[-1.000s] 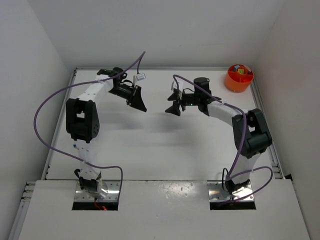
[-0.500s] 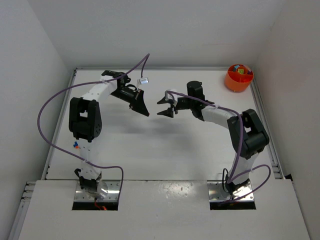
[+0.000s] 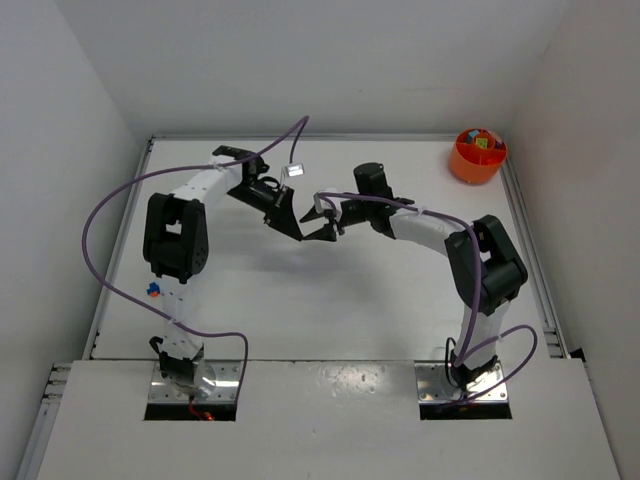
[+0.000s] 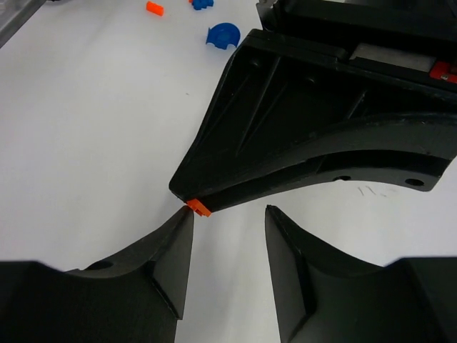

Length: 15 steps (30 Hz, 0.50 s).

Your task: Sort the legos into containers by color

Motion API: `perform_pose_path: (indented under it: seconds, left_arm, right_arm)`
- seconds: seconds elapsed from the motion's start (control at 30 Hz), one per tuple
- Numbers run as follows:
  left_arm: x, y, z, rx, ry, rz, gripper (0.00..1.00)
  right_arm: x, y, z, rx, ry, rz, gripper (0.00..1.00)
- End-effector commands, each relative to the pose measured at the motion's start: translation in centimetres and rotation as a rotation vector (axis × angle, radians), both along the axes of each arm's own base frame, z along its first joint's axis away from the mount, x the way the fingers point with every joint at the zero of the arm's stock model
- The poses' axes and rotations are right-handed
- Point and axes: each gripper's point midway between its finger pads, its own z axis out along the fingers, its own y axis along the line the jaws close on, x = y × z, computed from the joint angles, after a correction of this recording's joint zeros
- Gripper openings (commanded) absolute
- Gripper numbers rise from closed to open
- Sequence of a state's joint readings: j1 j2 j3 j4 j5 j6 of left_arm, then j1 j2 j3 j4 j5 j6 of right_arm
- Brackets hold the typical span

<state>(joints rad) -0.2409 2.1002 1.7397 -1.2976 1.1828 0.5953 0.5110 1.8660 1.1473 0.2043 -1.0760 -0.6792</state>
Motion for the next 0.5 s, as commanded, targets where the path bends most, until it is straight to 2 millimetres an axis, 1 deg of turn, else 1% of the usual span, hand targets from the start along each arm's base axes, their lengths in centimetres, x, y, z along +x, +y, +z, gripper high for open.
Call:
perform_pose_path:
  seconds: [0.0, 0.1, 0.13, 0.23, 0.27, 0.3, 0.43, 0.47]
  left_arm:
    - [-0.2, -0.8, 0.7, -0.065, -0.027, -0.021, 0.0]
    - [-0.2, -0.9, 0.9, -0.075, -0.024, -0.02, 0.0]
    - [-0.2, -0.9, 0.9, -0.075, -0.024, -0.02, 0.0]
    - [-0.1, -1.0, 1.2, -0.088, -0.03, -0.019, 0.0]
    - [-0.1, -1.0, 1.2, -0.088, -0.03, -0.019, 0.0]
    - [0.2, -0.7, 1.2, -0.087, -0.031, -0.01, 0.0]
    - [0.6, -0.3, 1.2, -0.104, -0.017, 0.011, 0.0]
    - [1.0, -0.1, 1.5, -0.113, -0.016, 0.025, 0.0]
  right_arm:
    - [-1.3, 1.4, 1.8, 0.056, -0.065, 0.103, 0.45]
    - [-1.4, 1.3, 1.5, 0.047, -0.064, 0.107, 0.43]
    - [-1.8, 1.5, 1.9, 0.053, -0.081, 0.118, 0.43]
    - [-2.2, 1.4, 1.5, 0.049, -0.069, 0.128, 0.41]
    - [-2.6, 1.6, 1.4, 0.045, -0.06, 0.138, 0.4]
    - [-2.6, 1.6, 1.7, 0.049, -0.068, 0.138, 0.4]
    - [-2.7, 1.5, 1.5, 0.044, -0.077, 0.143, 0.4]
    - [-3.3, 1.7, 1.5, 0.044, -0.065, 0.16, 0.4]
